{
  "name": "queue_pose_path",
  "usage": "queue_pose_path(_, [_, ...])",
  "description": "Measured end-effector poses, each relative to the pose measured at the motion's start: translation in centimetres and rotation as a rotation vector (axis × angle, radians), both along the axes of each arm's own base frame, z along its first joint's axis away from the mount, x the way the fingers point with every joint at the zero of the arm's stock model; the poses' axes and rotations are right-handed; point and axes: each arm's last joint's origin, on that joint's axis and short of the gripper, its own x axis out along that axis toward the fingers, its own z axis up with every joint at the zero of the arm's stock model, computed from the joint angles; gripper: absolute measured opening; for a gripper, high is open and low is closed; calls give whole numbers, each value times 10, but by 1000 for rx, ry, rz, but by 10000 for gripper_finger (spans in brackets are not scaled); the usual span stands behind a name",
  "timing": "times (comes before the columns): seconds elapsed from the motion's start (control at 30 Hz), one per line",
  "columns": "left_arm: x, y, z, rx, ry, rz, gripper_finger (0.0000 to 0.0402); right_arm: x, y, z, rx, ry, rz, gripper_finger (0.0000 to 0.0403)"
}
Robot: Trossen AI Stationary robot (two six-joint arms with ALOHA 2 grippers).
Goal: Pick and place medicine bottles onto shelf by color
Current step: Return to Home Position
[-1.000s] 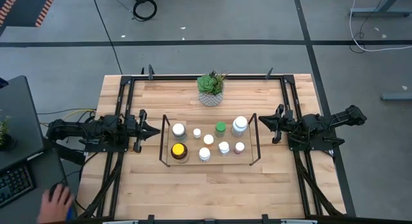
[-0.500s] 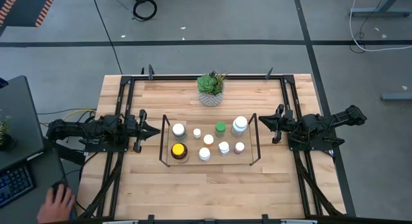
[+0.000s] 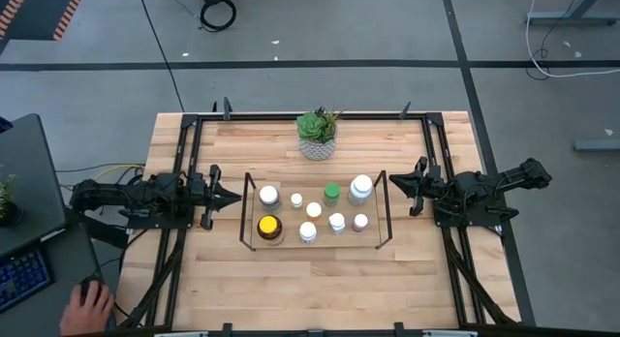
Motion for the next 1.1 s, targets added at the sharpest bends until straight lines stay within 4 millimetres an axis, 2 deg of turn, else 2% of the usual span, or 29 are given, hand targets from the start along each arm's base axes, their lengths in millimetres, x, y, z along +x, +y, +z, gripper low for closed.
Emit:
queue_pose_path(0.43, [0,0,0,0,0,0,23,0,0,0,0,-1,0,23])
queue_pose_path(0.77, [0,0,0,0,0,0,36,0,0,0,0,0,0,23])
queue_pose_path(1.1, [0,0,0,0,0,0,23,0,0,0,0,0,0,23])
